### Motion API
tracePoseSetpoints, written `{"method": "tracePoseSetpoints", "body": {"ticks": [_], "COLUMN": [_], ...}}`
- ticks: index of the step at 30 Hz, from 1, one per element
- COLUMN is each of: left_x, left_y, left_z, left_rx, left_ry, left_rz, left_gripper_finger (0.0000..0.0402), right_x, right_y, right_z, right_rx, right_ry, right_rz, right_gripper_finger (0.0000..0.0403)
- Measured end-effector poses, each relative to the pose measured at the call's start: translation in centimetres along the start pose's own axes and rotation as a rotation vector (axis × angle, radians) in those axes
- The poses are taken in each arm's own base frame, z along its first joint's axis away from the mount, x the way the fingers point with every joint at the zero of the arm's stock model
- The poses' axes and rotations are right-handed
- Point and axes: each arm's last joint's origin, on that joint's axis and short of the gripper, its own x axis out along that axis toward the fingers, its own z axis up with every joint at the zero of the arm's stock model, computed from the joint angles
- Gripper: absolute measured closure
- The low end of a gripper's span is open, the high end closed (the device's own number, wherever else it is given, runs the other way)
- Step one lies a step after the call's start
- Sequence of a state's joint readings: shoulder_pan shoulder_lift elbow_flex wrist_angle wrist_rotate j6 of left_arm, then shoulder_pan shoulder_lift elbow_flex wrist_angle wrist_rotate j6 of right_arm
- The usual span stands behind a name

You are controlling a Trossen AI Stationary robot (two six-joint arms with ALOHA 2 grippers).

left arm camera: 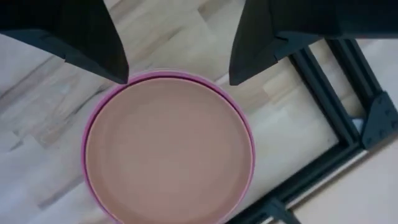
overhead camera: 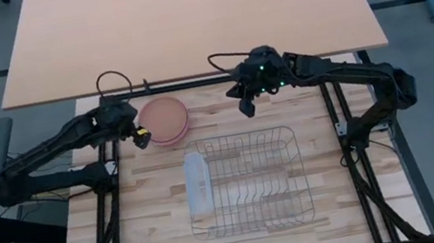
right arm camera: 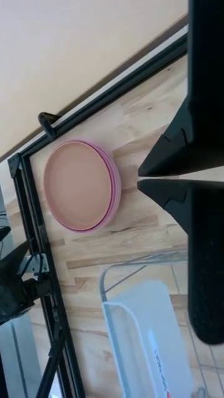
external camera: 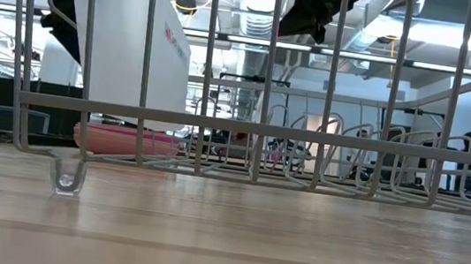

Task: Sort dishes
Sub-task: Put the light brown plate in the dish rack

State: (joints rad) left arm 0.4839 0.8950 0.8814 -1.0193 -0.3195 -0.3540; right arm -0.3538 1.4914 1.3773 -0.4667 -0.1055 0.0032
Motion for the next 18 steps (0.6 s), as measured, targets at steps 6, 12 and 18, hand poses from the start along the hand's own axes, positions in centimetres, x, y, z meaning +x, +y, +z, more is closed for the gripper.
{"method": "tracePoseSetpoints", "body": {"ticks": [6, 12, 18], "left_x": [0.5, 2.2, 3.9], "left_y": [-0.1, -0.9, -1.6], "left_z": [-0.1, 0.6, 1.3], "left_rx": [-0.045, -0.037, -0.002], "left_ry": [0.051, 0.09, 0.098], "left_rz": [0.03, 0.048, 0.134], "left_gripper_finger": [0.0095, 0.0093, 0.0093], "right_x": [0.0, 0.0, 0.1], "right_y": [0.0, 0.0, 0.5], "right_z": [0.0, -0.1, -0.1], "right_rx": [0.0, 0.0, 0.001], "right_ry": [0.002, 0.006, 0.01], "right_rz": [0.001, 0.001, 0.013], "right_gripper_finger": [0.0346, 0.0339, 0.0339]}}
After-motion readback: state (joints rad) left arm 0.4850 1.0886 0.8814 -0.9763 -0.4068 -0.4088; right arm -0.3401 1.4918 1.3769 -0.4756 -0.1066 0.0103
